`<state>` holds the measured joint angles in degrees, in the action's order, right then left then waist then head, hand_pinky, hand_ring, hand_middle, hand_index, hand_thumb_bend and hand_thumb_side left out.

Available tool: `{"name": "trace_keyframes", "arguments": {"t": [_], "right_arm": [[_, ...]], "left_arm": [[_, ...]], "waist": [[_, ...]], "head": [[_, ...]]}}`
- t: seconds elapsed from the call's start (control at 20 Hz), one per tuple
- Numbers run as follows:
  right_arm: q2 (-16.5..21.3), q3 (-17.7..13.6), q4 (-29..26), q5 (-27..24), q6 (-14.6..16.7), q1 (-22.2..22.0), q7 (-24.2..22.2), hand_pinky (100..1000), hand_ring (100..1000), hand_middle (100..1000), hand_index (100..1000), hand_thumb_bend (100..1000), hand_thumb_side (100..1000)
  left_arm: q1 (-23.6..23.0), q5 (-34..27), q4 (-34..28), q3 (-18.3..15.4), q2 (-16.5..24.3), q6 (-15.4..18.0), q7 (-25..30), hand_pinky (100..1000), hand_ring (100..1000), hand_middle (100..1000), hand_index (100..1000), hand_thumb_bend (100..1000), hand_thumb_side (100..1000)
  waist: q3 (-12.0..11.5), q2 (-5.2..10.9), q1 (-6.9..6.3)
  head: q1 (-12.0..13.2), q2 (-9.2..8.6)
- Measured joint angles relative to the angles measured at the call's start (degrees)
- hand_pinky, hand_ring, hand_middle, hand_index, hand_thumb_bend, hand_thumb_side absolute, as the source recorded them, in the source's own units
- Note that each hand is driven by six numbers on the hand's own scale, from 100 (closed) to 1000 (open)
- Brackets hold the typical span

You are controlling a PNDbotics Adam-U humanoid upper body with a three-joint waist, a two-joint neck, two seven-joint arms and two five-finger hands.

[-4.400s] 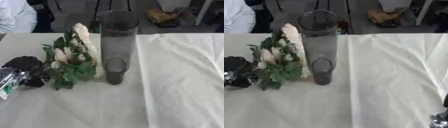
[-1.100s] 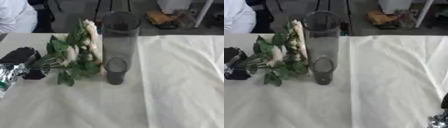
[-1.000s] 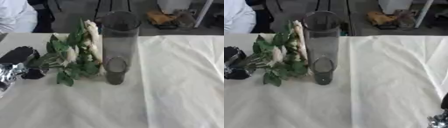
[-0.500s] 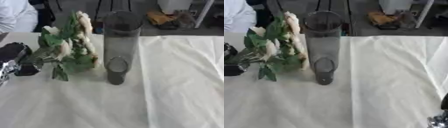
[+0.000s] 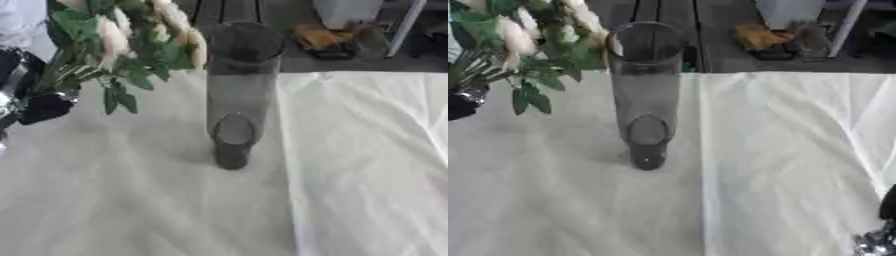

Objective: Arrange flowers into the vase.

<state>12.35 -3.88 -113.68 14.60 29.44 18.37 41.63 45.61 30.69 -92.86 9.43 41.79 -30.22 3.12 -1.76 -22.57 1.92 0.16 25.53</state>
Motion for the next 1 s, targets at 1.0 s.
{"name": "trace_keyframes", "arguments": {"t": [1.0], "right_arm": [[0.00,0.08,0.00,-0.56,-0.11,-0.25,-0.24,728,763,576,837,100,986]], "left_arm": [[10.80,-27.06,2.35,-0.12,-6.59,4.60,-17.61,100,100,100,100,100,465]], "waist": [[1.43,0.79,-0.92]], "head": [[0.13,0.12]]}}
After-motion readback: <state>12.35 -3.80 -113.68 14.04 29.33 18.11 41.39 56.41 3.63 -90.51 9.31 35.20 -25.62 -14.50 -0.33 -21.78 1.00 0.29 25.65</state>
